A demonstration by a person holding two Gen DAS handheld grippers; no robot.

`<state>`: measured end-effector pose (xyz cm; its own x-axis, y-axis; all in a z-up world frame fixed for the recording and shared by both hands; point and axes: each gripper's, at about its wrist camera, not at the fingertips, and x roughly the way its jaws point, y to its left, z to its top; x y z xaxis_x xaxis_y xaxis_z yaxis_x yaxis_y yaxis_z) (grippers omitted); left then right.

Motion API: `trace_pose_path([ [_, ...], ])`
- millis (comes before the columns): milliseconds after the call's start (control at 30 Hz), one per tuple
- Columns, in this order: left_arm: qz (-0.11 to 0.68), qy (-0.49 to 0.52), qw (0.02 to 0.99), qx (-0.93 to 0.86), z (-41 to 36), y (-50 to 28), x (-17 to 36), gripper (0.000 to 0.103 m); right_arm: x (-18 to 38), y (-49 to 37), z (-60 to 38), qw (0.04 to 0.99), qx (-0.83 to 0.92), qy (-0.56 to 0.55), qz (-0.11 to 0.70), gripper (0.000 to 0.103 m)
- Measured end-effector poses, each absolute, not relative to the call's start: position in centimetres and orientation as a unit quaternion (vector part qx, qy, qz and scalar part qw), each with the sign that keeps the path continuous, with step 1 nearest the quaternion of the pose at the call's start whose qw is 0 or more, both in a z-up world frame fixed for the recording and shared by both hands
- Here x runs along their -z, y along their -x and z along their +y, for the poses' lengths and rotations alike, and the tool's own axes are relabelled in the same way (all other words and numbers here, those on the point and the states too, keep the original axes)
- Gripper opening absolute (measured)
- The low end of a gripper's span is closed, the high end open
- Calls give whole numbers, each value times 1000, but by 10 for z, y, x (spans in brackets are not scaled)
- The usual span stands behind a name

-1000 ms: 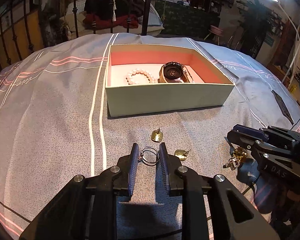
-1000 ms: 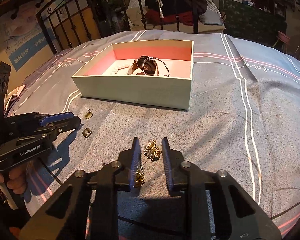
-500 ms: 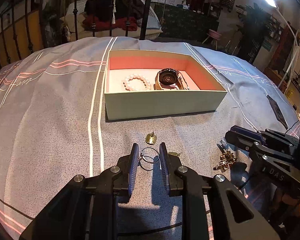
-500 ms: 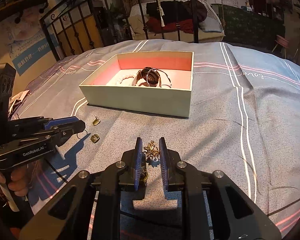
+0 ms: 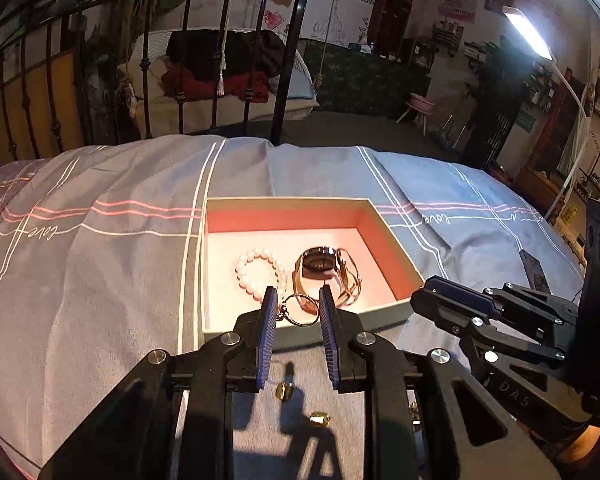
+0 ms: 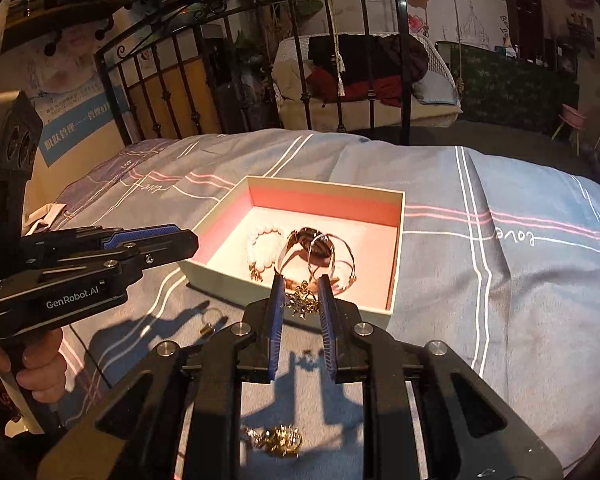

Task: Organize jewelry
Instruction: 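Place the ring and gold jewelry into the box and open both tools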

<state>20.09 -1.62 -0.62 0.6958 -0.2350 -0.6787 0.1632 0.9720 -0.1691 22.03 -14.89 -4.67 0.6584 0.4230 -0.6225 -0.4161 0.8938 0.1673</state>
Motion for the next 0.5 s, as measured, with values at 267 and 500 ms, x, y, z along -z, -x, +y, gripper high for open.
trace_pose_path([
  [267,379,56,919,93,-25,-250,-6,21,33,-274,-141,914,-213,-14,344,18],
  [500,421,67,901,83,-24,-284,8,21,42,-304,-138,910,-201,-14,363,18],
])
